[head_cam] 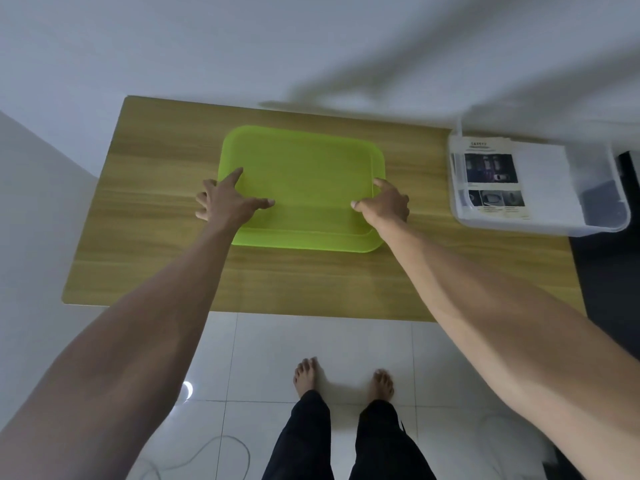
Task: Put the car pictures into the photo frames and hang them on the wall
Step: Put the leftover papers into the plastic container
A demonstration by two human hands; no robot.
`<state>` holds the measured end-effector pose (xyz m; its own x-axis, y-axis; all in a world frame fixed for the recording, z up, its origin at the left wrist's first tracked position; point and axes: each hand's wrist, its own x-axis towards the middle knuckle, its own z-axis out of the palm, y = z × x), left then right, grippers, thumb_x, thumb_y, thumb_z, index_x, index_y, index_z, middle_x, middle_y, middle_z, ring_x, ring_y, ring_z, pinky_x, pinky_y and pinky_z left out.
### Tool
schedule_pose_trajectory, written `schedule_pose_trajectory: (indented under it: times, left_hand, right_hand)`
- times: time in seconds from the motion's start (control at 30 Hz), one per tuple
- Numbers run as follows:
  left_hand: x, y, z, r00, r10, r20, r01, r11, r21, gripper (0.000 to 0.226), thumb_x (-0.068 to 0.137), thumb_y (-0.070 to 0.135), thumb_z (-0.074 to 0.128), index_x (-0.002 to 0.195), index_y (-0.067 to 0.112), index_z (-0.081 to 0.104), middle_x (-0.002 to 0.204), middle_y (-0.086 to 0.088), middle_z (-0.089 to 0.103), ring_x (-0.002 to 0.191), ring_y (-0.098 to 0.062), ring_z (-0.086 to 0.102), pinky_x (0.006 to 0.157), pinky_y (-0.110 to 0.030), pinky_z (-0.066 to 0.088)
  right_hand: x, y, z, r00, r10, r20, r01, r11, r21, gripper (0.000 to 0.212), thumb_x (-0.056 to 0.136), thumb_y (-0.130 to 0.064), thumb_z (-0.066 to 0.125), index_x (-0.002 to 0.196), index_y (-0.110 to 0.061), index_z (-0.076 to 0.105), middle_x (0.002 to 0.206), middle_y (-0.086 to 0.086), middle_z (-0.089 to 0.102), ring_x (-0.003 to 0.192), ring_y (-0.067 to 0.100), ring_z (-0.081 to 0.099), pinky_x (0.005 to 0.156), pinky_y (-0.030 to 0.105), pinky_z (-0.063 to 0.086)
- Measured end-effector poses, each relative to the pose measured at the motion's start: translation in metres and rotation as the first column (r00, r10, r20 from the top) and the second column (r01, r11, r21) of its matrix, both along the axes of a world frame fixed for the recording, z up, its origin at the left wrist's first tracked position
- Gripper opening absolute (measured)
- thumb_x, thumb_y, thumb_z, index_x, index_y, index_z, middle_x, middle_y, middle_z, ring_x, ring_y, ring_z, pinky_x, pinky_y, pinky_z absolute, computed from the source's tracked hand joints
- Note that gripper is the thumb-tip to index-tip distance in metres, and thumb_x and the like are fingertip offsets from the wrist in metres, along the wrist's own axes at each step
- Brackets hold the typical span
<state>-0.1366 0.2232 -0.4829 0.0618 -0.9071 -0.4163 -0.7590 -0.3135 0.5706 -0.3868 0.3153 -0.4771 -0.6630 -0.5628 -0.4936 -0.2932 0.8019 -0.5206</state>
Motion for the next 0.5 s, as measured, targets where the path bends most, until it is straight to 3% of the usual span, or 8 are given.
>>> schedule_pose_trajectory:
  times: [0.17,0.3,0.4,0.5]
  left_hand:
    - [0.007,0.003,0.0,0.997,0.076,-0.016,-0.076,0.997,0.002,0.094,0.062,0.046,0.091,0.144,0.042,0.047,0.148,-0.013,0.032,0.139,-0.041,0.027,0.113,-0.063,0.02]
    - [0.015,0.016,0.008,0.988,0.115,-0.102,-0.121,0.991,-0.051,0.09,0.063,0.046,0.091,0.143,0.038,0.051,0.144,-0.015,0.032,0.138,-0.044,0.027,0.114,-0.059,0.028]
    - [0.013,0.021,0.025,0.982,0.103,-0.16,-0.122,0.986,-0.117,0.091,0.061,0.051,0.091,0.142,0.039,0.052,0.139,-0.014,0.033,0.137,-0.04,0.03,0.113,-0.054,0.032]
    - [0.002,0.022,0.049,0.978,0.089,-0.191,-0.124,0.975,-0.182,0.092,0.059,0.054,0.09,0.142,0.04,0.052,0.138,-0.012,0.035,0.137,-0.035,0.032,0.115,-0.048,0.031]
  right_hand:
    - [-0.002,0.003,0.001,0.999,-0.01,0.048,0.013,0.998,-0.055,0.081,0.079,-0.029,0.083,0.149,-0.038,0.043,0.152,0.01,0.045,0.136,0.036,0.044,0.111,0.051,0.04]
    - [-0.003,0.01,0.012,0.998,0.009,0.061,-0.001,0.992,-0.124,0.075,0.085,-0.028,0.078,0.151,-0.035,0.042,0.15,0.012,0.039,0.134,0.036,0.042,0.107,0.042,0.042]
    - [-0.006,0.012,0.034,0.998,0.024,0.056,-0.012,0.978,-0.21,0.077,0.084,-0.024,0.077,0.151,-0.034,0.041,0.147,0.013,0.036,0.122,0.032,0.054,0.093,0.029,0.046]
    - [-0.017,0.016,0.066,0.998,0.04,0.044,-0.025,0.956,-0.291,0.073,0.086,-0.023,0.073,0.152,-0.032,0.041,0.146,0.013,0.034,0.11,0.027,0.058,0.08,0.022,0.041]
